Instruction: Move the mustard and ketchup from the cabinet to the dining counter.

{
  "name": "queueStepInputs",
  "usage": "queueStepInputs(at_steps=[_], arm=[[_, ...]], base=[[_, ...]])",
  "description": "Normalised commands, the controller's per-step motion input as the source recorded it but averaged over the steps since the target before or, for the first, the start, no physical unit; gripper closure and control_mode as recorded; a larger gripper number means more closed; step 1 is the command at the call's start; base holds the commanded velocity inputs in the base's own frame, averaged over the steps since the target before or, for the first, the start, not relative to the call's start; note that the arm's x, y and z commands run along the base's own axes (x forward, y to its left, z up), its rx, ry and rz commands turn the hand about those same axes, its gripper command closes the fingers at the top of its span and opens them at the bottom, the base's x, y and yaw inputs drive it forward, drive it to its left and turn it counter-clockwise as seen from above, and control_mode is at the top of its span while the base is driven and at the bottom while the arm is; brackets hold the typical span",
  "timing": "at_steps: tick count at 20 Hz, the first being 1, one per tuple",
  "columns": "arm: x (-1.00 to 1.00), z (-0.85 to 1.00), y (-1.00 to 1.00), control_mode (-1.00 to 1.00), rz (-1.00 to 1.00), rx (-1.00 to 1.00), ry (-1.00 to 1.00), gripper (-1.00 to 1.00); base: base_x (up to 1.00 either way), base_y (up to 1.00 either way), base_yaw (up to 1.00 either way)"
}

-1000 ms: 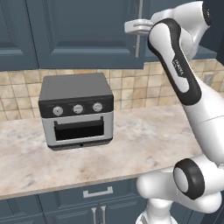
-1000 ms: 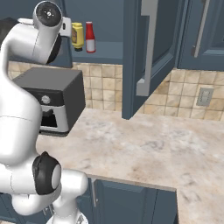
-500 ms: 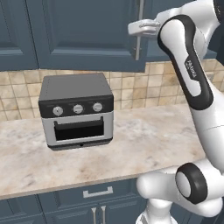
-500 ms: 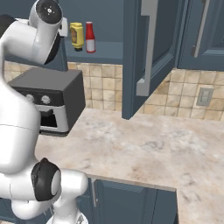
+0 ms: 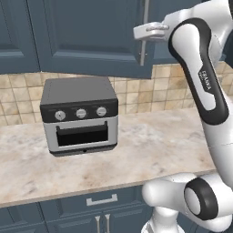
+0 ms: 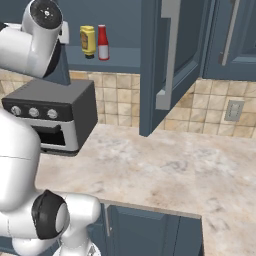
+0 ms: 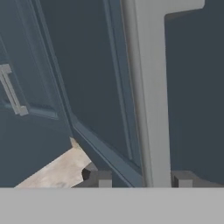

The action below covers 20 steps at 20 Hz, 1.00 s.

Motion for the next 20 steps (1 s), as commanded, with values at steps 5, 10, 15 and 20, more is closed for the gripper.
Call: queueStepInputs(at_steps=[5, 10, 15, 20], arm=[[-0.48, 0.00, 0.75, -1.00, 0.00, 0.00, 0.00, 1.00], [-0.47, 0.00, 0.77, -1.00, 0.00, 0.00, 0.00, 1.00], [-0.45, 0.00, 0.81, -1.00, 0.00, 0.00, 0.00, 1.00], [-0.39, -0.01, 0.83, -1.00, 0.00, 0.00, 0.00, 1.00]], base=[[0.00, 0.00, 0.00], [0.00, 0.00, 0.00], [0.00, 0.00, 0.00], [0.00, 0.00, 0.00]])
